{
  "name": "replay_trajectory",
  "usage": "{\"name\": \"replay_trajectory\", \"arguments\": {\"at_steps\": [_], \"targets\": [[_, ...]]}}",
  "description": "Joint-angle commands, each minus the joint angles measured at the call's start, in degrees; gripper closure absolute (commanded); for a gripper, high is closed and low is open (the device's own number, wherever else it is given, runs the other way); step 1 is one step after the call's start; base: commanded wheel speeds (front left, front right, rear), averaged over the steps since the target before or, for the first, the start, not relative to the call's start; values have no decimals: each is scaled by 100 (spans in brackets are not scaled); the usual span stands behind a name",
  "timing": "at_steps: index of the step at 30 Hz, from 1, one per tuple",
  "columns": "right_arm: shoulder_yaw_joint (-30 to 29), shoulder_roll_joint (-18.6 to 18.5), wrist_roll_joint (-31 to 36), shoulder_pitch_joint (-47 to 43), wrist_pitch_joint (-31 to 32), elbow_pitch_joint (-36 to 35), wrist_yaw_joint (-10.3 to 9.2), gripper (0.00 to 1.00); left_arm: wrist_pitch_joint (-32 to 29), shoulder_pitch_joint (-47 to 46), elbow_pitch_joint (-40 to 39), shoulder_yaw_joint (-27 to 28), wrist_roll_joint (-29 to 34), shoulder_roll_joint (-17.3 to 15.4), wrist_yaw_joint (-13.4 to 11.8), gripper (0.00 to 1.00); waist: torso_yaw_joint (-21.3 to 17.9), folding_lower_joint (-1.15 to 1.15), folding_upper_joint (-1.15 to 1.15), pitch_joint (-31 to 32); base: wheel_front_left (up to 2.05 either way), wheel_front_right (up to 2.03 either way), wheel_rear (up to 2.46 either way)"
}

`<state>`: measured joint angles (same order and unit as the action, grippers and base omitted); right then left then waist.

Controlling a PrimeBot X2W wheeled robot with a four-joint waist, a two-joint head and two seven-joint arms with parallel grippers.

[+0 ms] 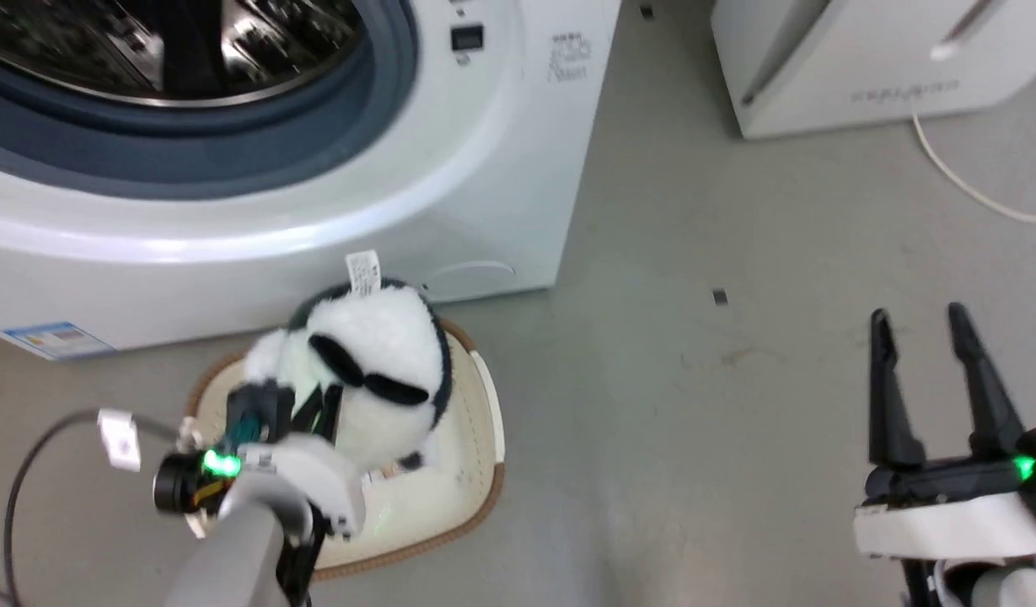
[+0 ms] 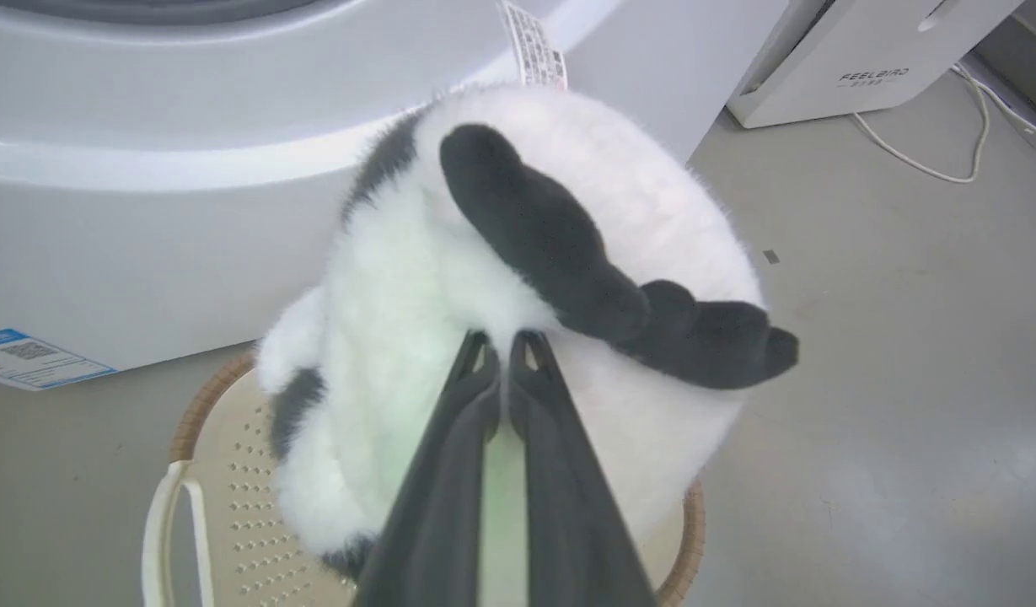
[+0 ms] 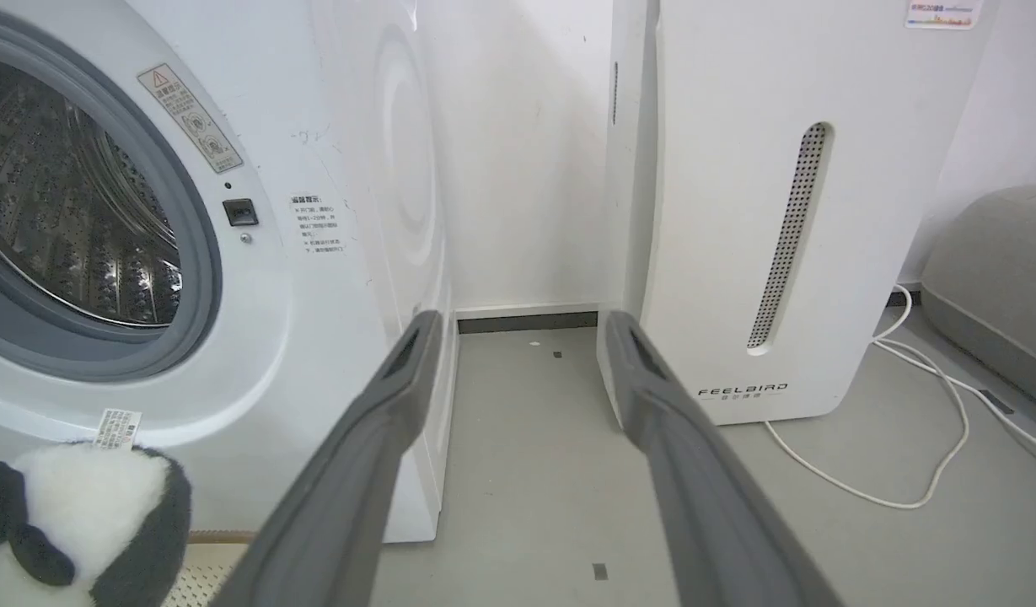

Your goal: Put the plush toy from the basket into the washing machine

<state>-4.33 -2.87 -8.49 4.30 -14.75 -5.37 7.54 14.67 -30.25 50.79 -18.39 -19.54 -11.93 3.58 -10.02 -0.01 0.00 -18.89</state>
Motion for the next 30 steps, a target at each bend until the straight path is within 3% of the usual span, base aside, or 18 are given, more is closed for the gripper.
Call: {"name": "replay_trajectory", "arguments": {"at_steps": [1, 8, 15, 25, 30], "targets": [[71, 0, 129, -130, -25, -5, -5, 0, 31, 401, -428, 155, -16, 6, -97, 100, 121, 1, 0, 310, 0, 0, 0], [139, 0, 237, -452, -25, -22, -5, 0, 32, 1592, -2074, 680, 141, 127, -293, 100, 224, 1, 0, 744, 0, 0, 0], [105, 0, 349, -719, -25, -22, -5, 0, 32, 2161, -3465, 1082, 399, 274, -213, 100, 308, 1, 0, 1025, 0, 0, 0], [206, 0, 307, -679, -25, -123, -5, 0, 32, 1993, -4944, 1691, 729, 214, -78, 100, 151, 1, 0, 800, 0, 0, 0], [299, 0, 228, -502, -25, -233, -5, 0, 32, 1410, -5067, 1876, 820, -88, 29, 100, -40, 1, 0, 304, 0, 0, 0]]}}
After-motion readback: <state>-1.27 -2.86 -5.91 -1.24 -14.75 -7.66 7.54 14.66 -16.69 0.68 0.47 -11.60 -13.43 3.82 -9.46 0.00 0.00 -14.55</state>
